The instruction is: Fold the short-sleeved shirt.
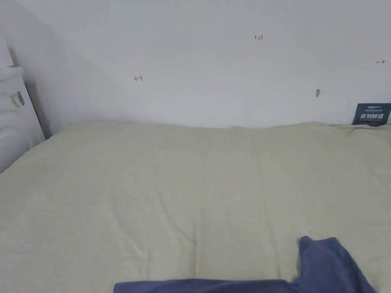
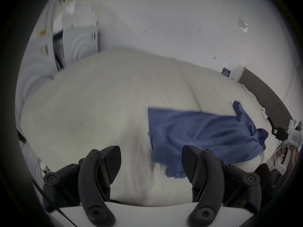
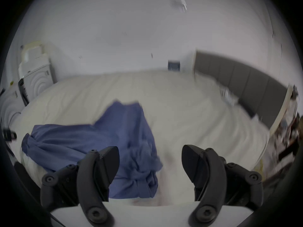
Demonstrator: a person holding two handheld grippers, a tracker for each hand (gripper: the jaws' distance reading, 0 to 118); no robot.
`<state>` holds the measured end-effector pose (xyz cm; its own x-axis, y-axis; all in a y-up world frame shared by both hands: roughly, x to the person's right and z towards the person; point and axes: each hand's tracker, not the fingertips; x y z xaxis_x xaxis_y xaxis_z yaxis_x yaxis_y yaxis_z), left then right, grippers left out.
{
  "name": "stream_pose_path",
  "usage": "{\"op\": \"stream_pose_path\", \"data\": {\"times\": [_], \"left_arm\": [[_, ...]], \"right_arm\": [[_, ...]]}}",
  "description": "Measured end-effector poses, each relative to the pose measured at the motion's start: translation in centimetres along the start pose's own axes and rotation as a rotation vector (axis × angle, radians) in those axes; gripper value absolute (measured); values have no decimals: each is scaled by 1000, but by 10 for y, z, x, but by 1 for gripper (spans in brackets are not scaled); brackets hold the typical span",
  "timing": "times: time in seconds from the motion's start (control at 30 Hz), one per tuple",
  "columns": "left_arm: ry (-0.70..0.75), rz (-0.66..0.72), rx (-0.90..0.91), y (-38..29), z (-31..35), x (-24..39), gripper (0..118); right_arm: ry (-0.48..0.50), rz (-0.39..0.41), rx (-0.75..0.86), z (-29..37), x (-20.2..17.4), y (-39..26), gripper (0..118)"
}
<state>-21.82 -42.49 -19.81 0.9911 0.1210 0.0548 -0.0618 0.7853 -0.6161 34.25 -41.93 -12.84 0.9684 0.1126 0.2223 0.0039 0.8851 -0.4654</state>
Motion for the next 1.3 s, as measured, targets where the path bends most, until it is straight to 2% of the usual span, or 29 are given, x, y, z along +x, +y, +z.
{"op": "stream_pose_path", "data": {"times": [0.07,0.13,0.27,0.33,0.37,0.4,0.43,0.47,0.57,0.7,0.87,1.07,1.13,1.2,1.23,1.3], "left_arm": [[-13,-14,88,14,21,10,83],[-48,-28,142,26,39,25,83],[-107,-89,217,28,51,57,81],[-124,-107,225,22,52,71,76],[-135,-108,228,19,52,75,67],[-151,-106,222,16,51,78,56],[-157,-107,218,12,51,81,44],[-154,-104,215,9,52,84,32],[-163,-103,182,-2,51,83,11],[-163,-56,115,-14,47,70,0],[-135,-21,53,-9,33,52,0],[-134,-44,-7,16,-12,39,0],[-126,-37,-14,32,-42,34,16],[-129,-6,-45,48,-75,26,56],[-125,7,-72,55,-95,22,68],[-94,18,-123,65,-128,18,70]], "right_arm": [[39,-8,-1,17,-8,15,93],[109,-30,13,28,-21,24,93],[136,-33,37,39,-48,32,93],[204,-79,11,37,-58,30,93],[229,-100,11,37,-62,26,91],[238,-116,-4,37,-67,23,87],[238,-119,-20,36,-68,19,77],[241,-119,-22,37,-70,16,56],[244,-109,-42,39,-76,7,6],[267,-101,-86,39,-76,-1,3],[261,-96,-91,38,-75,-1,3],[275,-142,-117,33,-70,-4,3],[276,-148,-128,31,-68,-7,3],[279,-149,-142,30,-66,-10,3],[276,-153,-144,30,-65,-13,3],[274,-165,-166,28,-61,-16,3]]}}
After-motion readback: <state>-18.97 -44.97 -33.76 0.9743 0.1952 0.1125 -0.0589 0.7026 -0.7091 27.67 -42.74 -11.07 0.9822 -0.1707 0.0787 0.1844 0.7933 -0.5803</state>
